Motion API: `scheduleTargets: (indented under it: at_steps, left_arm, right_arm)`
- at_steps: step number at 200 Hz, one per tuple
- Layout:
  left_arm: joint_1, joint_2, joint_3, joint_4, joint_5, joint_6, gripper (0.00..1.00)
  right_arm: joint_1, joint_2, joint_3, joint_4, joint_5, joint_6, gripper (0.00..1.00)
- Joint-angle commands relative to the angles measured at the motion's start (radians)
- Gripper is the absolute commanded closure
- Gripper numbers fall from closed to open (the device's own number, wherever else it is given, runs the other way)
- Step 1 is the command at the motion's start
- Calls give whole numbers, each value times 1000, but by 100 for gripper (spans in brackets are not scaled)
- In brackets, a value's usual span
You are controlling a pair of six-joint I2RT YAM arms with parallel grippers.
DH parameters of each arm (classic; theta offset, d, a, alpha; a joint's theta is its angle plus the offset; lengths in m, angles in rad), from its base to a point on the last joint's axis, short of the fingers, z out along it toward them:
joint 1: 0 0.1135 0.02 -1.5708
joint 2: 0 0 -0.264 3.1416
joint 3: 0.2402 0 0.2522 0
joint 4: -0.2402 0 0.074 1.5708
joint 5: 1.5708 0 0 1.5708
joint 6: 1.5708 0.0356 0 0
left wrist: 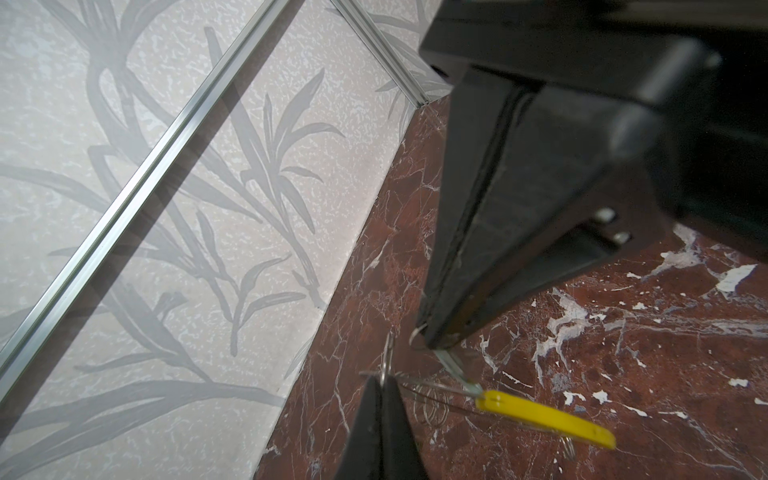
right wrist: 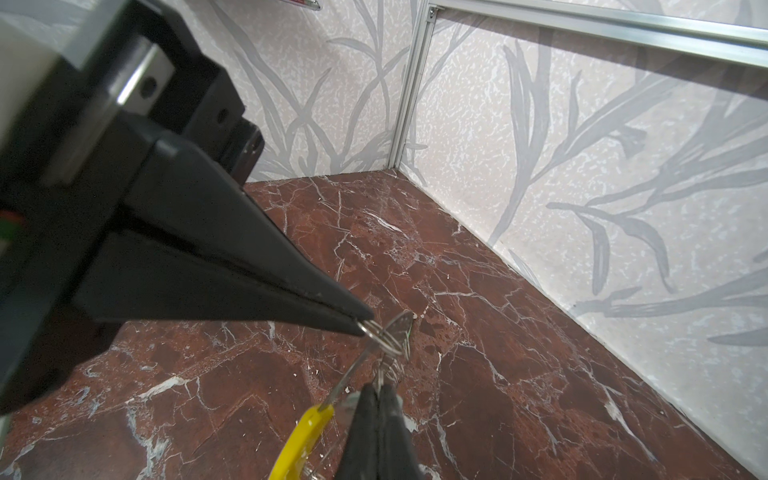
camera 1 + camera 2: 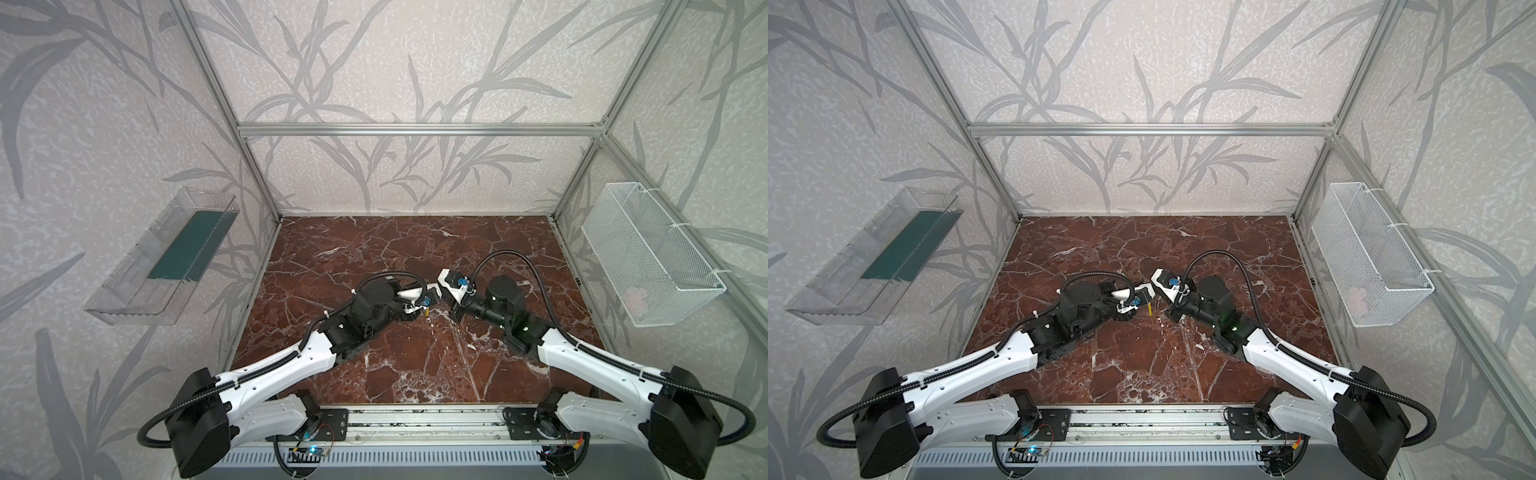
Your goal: Put the keys on the keyring
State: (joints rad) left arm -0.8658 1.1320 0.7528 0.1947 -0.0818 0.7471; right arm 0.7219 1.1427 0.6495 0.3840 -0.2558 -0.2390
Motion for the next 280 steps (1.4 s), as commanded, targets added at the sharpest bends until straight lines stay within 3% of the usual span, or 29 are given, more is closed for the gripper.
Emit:
scheduleTargets:
  at_steps: [1, 49, 169, 280]
  left_arm:
    - [-3, -3, 38, 32, -16, -14, 100]
    - [0, -3, 37, 29, -3, -11, 100]
    - [-2, 8, 44, 28, 52, -32, 100]
    - [-2, -8, 32, -6, 70, 11, 100]
  right_arm:
    - [4, -43, 1, -32, -18, -22, 100]
    - [2, -92, -15, -61, 22, -49, 100]
    - [2, -12, 12, 58, -29, 14, 100]
    - [-2, -4, -7, 102, 0, 51, 100]
